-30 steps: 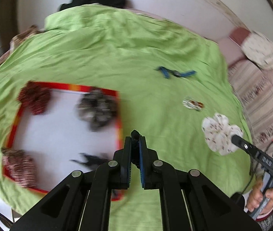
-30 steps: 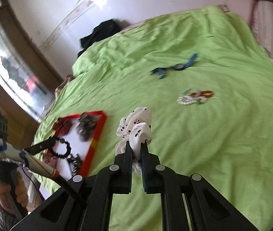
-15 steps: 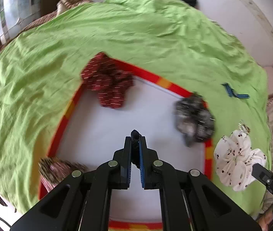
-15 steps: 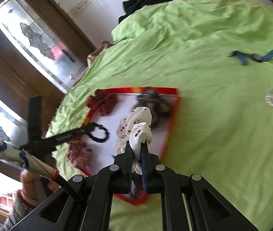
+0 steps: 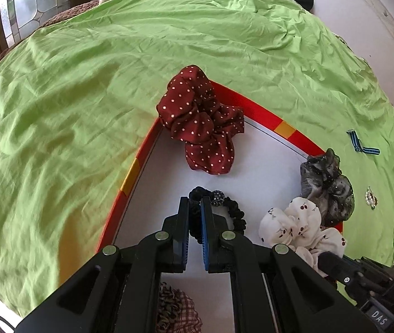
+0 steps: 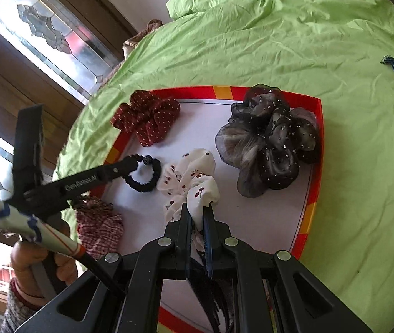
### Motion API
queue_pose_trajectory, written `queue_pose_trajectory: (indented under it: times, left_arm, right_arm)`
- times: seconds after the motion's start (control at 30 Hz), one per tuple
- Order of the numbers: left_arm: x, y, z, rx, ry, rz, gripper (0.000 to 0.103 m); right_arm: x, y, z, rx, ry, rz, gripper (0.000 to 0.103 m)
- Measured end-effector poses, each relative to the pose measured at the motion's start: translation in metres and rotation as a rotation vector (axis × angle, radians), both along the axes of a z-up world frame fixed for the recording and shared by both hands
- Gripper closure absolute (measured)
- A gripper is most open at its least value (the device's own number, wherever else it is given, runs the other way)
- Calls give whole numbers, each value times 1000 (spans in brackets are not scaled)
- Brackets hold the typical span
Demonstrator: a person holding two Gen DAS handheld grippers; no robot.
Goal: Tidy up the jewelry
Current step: 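Carry both items over the tray and open both tools to release them, then move both open tools away from the tray toward the bracelets on the bed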
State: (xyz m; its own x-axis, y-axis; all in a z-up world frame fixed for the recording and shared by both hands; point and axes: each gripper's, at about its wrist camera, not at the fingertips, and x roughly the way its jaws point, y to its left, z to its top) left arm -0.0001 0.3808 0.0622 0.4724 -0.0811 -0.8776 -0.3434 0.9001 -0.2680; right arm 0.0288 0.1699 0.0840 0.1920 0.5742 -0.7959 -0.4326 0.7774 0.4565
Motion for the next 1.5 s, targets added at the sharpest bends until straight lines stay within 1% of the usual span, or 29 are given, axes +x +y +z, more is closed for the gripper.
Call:
queue_pose_trajectory:
  times: [0.03,0.07,0.13,0.17,0.2,0.23,0.3,0.37,0.53,0.6,0.73,0.83,0.9,1.0,1.2,1.3,1.5]
  left_arm:
    - [0,1,0,4,0,4,96]
    - [-1,1,1,9,-3,11,95]
    - [-2,2,4,10,-9,19,92]
    - [-4,2,7,9,-14,21,89]
    - [-6,2,10,10,-21,25,85]
    - [-9,2,15,12,-30,31,81]
    - [-15,0,25,24,-53,44,70]
    - [-24,-5,39,40,-78,55,68]
    - [-48,-25,66,92,-114,59,66]
    - [-63,-42,79,133,-135,49,63]
    - [-86,-77,97,188,-177,19,57]
    - [-103,-114,109,253,-205,-27,56]
    - [-116,-140,117,288,-227,-64,52]
    - [-136,-177,127,304,-263,-109,49]
    - [-159,-229,138,337,-288,-177,46]
    - [-167,-253,139,380,-296,-209,45]
    - [-170,-281,137,410,-288,-260,44]
  right_arm:
    - [0,1,0,-6,-6,4,94]
    - [0,2,0,-14,-15,9,91]
    - [-2,1,3,-28,-40,10,89]
    - [-2,2,5,-24,-44,13,81]
    - [-3,1,7,-21,-48,16,75]
    - [-5,0,10,-20,-58,17,73]
    - [-9,-2,16,-18,-81,22,70]
    - [-13,-4,23,-12,-94,27,68]
    - [-29,-20,41,-9,-137,28,66]
    - [-40,-32,49,-19,-166,26,65]
    - [-59,-58,59,-63,-216,5,61]
    - [-74,-89,64,-91,-243,-32,60]
    - [-81,-110,65,-108,-253,-67,60]
    - [-89,-142,65,-119,-246,-123,59]
    - [-104,-206,59,-140,-229,-244,59]
    - [-113,-228,57,-147,-234,-277,59]
    - [-125,-256,55,-183,-266,-317,55]
